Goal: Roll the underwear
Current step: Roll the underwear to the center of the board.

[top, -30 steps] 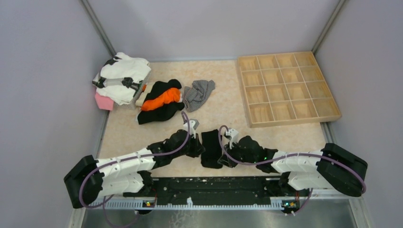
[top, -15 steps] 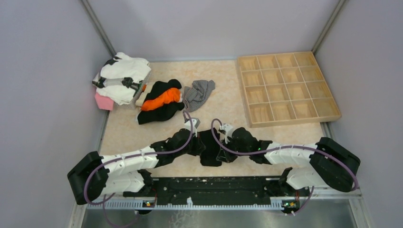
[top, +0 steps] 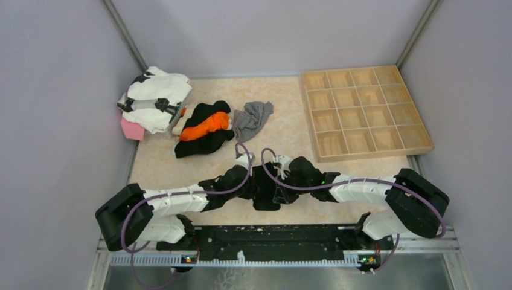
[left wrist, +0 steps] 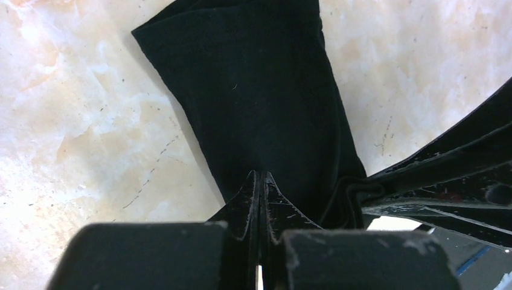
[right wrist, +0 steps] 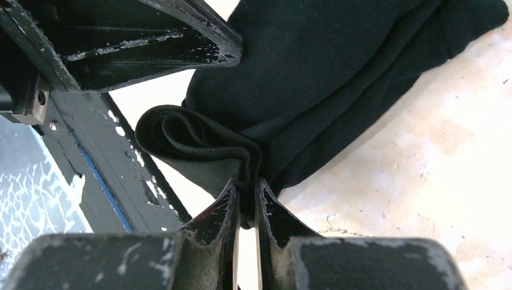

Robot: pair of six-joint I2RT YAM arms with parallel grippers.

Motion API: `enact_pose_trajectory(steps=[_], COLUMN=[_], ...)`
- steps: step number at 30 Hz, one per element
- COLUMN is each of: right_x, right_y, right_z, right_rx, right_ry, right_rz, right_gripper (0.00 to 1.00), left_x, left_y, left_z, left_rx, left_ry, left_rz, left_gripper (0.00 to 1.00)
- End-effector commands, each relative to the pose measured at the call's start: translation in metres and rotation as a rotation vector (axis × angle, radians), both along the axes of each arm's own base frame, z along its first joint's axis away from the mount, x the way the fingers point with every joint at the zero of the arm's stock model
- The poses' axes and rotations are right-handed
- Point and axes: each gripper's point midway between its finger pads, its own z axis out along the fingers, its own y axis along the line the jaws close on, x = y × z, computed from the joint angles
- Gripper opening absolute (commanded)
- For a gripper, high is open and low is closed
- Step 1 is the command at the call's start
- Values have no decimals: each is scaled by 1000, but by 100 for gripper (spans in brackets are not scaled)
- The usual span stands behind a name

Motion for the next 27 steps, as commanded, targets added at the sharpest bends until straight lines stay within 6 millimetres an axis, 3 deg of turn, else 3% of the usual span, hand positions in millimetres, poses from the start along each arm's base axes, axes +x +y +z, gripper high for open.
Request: enact_pose_trajectory(steps=[1, 9, 19, 23, 27], right_x=[12, 18, 16, 19, 22], right_y=[5, 4, -1, -1, 0], right_z=[6, -2, -28, -30, -29], right_rx=[-15, -75, -175, -183, -178], right_ry=[-19, 40, 159, 184, 197], right_rz=[4, -19, -22, -42, -58], right_gripper=[0, 0, 1, 1, 1], left_x=[6, 1, 3, -11, -24], left_y=[-1, 5, 15, -1, -12], left_z=[-1, -3, 46, 66, 62], left_rx=[-13, -19, -100, -189, -202], left_ry=[-33, -26, -124, -174, -172], left_rz=[14, 17, 38, -100, -215], left_gripper=[0, 0, 0, 0, 0])
